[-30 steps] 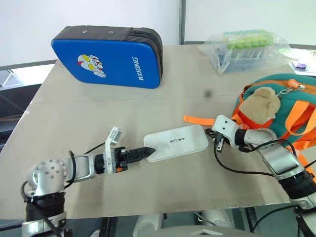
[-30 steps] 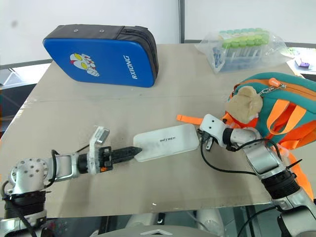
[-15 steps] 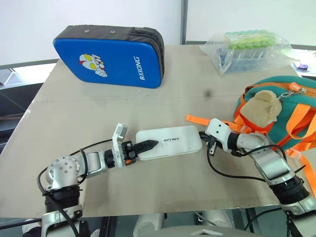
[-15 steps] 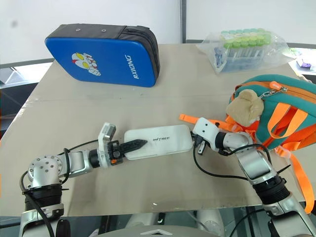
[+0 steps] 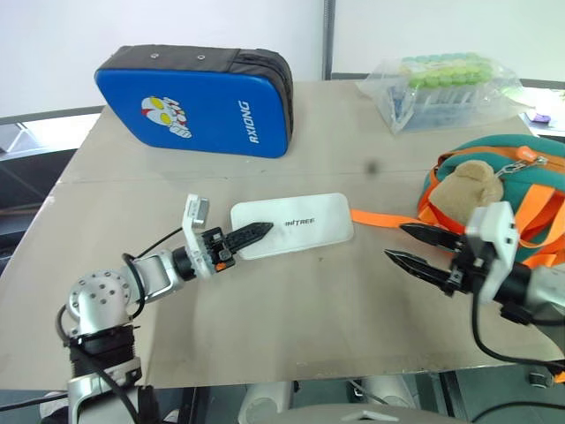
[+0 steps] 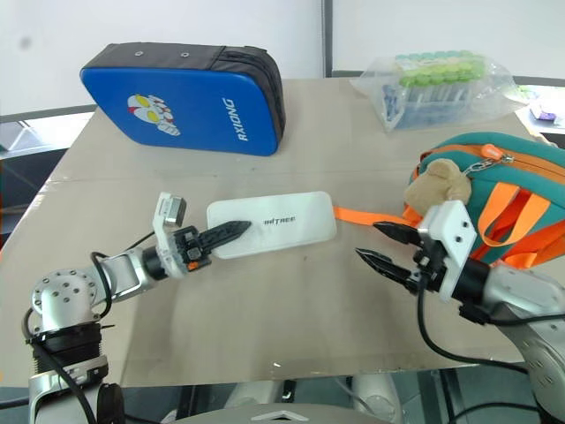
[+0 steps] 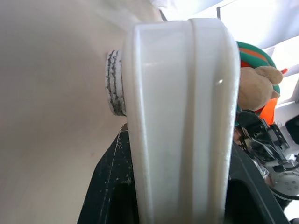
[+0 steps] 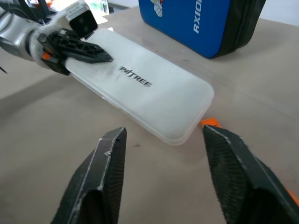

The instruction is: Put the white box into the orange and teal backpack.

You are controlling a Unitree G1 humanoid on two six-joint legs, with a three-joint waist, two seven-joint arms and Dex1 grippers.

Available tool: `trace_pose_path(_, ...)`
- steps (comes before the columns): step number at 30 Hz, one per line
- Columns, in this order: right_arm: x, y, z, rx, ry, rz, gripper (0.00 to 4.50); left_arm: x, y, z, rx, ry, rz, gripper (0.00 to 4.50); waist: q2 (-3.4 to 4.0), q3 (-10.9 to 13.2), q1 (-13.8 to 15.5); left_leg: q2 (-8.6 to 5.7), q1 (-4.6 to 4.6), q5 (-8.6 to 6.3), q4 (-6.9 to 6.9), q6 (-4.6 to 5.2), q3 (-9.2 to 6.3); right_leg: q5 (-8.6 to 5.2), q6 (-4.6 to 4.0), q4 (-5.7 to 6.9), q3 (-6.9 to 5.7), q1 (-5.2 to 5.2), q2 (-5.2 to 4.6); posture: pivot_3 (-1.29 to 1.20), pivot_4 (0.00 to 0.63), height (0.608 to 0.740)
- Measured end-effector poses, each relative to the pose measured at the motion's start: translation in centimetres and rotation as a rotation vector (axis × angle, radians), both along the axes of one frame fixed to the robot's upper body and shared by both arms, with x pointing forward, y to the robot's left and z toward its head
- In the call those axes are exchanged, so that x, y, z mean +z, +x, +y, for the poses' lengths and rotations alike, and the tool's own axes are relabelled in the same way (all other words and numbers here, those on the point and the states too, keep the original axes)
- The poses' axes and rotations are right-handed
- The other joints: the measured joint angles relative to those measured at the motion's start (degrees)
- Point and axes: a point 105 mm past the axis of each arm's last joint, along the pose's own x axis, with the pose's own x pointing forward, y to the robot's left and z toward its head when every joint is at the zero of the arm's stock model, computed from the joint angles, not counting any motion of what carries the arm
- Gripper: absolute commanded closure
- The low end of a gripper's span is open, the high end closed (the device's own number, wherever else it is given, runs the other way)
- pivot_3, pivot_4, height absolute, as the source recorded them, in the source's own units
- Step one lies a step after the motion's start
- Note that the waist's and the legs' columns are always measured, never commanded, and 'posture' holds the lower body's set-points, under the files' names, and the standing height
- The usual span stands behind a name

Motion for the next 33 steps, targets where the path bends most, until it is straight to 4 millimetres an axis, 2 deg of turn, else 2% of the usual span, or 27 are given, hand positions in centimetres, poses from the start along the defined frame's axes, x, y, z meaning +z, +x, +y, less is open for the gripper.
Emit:
trace_pose_path(2,-0.7,-2.5,-3.4,-0.186,0.000,0.109,0.04,0.8,0.3,-0.1,-0.010,0.029,-0.051,3.48,-0.04,0.0,1.1,-0.01,-0.25,0.00,0.04,0.01,-0.03,0.00,0.01,-0.07,-0.10,-0.07,0.02,0.00,0.150,0.740)
trace_pose_path(4,-0.5,-3.7,-6.0,-0.335,0.011,0.151,0.04,1.2,0.6,0.0,-0.014,0.043,-0.088,3.48,-0.09,0.0,0.8,0.00,-0.25,0.00,0.07,0.02,0.14,0.00,0.01,-0.09,-0.03,-0.12,0.02,0.00,0.150,0.740)
trace_pose_path(8,-0.3,-5.2,-9.3,-0.499,0.128,0.226,0.04,1.2,0.7,-1.1,-0.067,0.075,-0.157,3.48,-0.17,0.0,0.5,0.05,-0.10,-0.10,0.07,0.19,0.51,-0.08,-0.13,-0.10,0.21,-0.11,0.01,0.00,0.150,0.740)
trace_pose_path(10,-0.6,-5.2,-11.8,-0.602,0.136,0.233,0.04,1.3,0.7,-1.9,-0.107,0.082,-0.189,3.48,-0.28,0.1,0.4,0.12,0.01,-0.12,0.08,0.25,0.77,-0.06,-0.06,-0.10,0.39,-0.10,0.05,0.00,0.150,0.740)
trace_pose_path(13,-0.4,-4.3,-14.5,-0.710,0.078,0.186,0.04,1.9,0.8,-2.2,-0.126,0.074,-0.224,3.48,-0.30,0.1,0.4,0.19,0.10,-0.12,0.09,0.25,0.91,-0.04,-0.01,-0.08,0.47,-0.09,0.06,0.00,0.150,0.740)
trace_pose_path(15,0.0,-2.7,-14.6,-0.695,0.086,0.135,0.04,2.6,0.7,-2.3,-0.129,0.067,-0.247,3.48,-0.44,0.1,0.1,0.33,0.16,-0.12,0.09,0.25,1.00,-0.01,-0.05,-0.08,0.50,-0.07,0.10,0.00,0.150,0.740)
trace_pose_path(22,1.1,2.8,-11.0,-0.543,0.159,0.040,0.04,4.4,-0.8,-2.7,-0.170,0.092,-0.341,3.48,-0.38,0.2,-0.2,0.37,0.11,-0.12,0.06,0.23,0.98,0.16,0.09,-0.10,0.44,-0.09,0.18,0.00,0.150,0.740)
trace_pose_path(23,1.4,3.8,-10.8,-0.548,0.165,0.017,0.57,4.6,-0.9,-2.8,-0.166,0.096,-0.349,3.48,-0.37,0.2,-0.2,0.34,0.05,-0.12,0.06,0.23,0.99,0.17,0.10,-0.13,0.45,-0.13,0.16,0.00,0.150,0.740)
trace_pose_path(25,2.1,5.1,-10.6,-0.559,0.158,-0.020,1.30,5.0,-0.7,-2.6,-0.140,0.101,-0.360,3.48,-0.38,0.2,-0.1,0.30,0.03,-0.12,0.09,0.23,1.01,0.18,0.11,-0.14,0.47,-0.14,0.13,0.00,0.150,0.740)
trace_pose_path(28,2.1,5.9,-10.2,-0.552,0.132,-0.034,2.82,5.4,-0.5,-2.1,-0.094,0.099,-0.369,3.48,-0.38,0.2,0.3,0.29,0.02,-0.12,0.09,0.23,0.96,0.17,0.12,-0.14,0.42,-0.14,0.14,0.00,0.150,0.740)
trace_pose_path(29,2.2,6.1,-9.8,-0.537,0.131,-0.041,3.14,5.5,-0.3,-1.9,-0.068,0.096,-0.364,3.48,-0.38,0.2,0.3,0.30,0.03,-0.12,0.09,0.23,0.99,0.18,0.13,-0.14,0.45,-0.14,0.14,0.00,0.150,0.740)
trace_pose_path(31,3.0,6.8,-8.9,-0.494,0.133,-0.073,4.07,5.6,0.1,-1.7,-0.015,0.077,-0.347,3.48,-0.37,0.2,0.2,0.30,0.07,-0.12,0.11,0.23,1.05,0.19,0.14,-0.12,0.53,-0.15,0.14,0.00,0.150,0.740)
trace_pose_path(32,3.5,7.2,-8.3,-0.465,0.140,-0.090,4.45,5.5,0.3,-1.6,0.008,0.070,-0.340,3.48,-0.37,0.2,0.1,0.30,0.08,-0.12,0.11,0.23,1.05,0.20,0.14,-0.11,0.53,-0.14,0.15,0.00,0.150,0.740)
trace_pose_path(33,4.1,7.6,-7.5,-0.428,0.145,-0.105,4.45,5.5,0.6,-1.5,0.036,0.069,-0.338,3.48,-0.37,0.3,-0.2,0.30,0.10,-0.12,0.13,0.23,1.07,0.22,0.16,-0.08,0.55,-0.14,0.16,0.00,0.150,0.740)
